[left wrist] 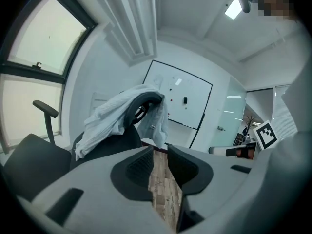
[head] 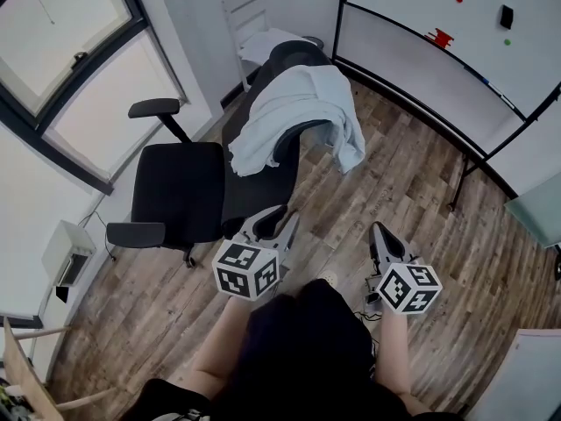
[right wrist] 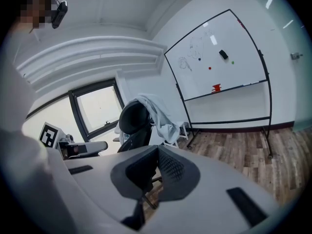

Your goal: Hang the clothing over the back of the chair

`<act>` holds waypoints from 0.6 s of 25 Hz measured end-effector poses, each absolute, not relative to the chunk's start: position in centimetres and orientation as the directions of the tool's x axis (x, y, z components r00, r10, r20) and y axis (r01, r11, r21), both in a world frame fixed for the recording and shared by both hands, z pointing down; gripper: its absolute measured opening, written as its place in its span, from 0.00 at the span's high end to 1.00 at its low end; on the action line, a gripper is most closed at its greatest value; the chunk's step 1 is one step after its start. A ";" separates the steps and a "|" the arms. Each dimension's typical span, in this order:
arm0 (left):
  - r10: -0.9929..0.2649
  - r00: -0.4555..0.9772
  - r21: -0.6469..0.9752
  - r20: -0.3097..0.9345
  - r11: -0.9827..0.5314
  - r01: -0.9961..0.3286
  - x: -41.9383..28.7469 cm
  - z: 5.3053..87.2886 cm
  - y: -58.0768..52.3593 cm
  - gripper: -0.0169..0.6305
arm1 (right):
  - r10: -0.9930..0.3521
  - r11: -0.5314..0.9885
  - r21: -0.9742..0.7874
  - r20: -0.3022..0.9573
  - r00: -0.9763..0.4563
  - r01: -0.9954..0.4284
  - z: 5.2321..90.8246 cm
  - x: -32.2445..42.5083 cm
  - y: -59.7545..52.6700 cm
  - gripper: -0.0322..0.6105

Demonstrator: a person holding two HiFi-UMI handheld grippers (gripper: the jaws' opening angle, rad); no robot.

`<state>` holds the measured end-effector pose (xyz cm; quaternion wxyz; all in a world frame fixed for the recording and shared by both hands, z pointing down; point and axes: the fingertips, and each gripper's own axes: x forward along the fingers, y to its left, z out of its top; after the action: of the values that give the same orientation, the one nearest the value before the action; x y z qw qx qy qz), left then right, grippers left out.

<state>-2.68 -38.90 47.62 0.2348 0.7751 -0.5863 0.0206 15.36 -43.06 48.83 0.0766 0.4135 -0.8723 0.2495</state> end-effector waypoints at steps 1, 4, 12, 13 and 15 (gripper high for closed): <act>-0.904 0.302 0.342 0.302 -0.193 -0.920 -3.3 47.6 -38.0 0.86 | -0.686 0.537 -0.363 0.338 -0.645 -0.761 48.7 15.1 -42.4 0.95; -0.917 0.272 0.343 0.292 -0.165 -0.925 -5.2 47.6 -35.2 0.91 | -0.695 0.547 -0.341 0.324 -0.642 -0.764 48.1 14.4 -40.6 0.95; -0.938 0.199 0.273 0.284 -0.120 -0.955 -9.9 47.5 -28.8 0.96 | -0.721 0.577 -0.279 0.267 -0.639 -0.768 45.9 13.6 -37.2 0.95; -0.941 0.188 0.265 0.281 -0.113 -0.958 -10.4 47.4 -28.2 0.96 | -0.726 0.572 -0.270 0.273 -0.632 -0.774 46.0 13.7 -36.8 0.95; -0.947 0.161 0.263 0.277 -0.086 -0.961 -11.3 47.5 -27.0 0.96 | -0.735 0.559 -0.250 0.292 -0.613 -0.790 46.4 14.1 -36.3 0.95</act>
<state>-11.27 -27.04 47.46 0.1938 0.7368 -0.6475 0.0176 14.09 -36.32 46.42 0.0769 0.4333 -0.8797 0.1802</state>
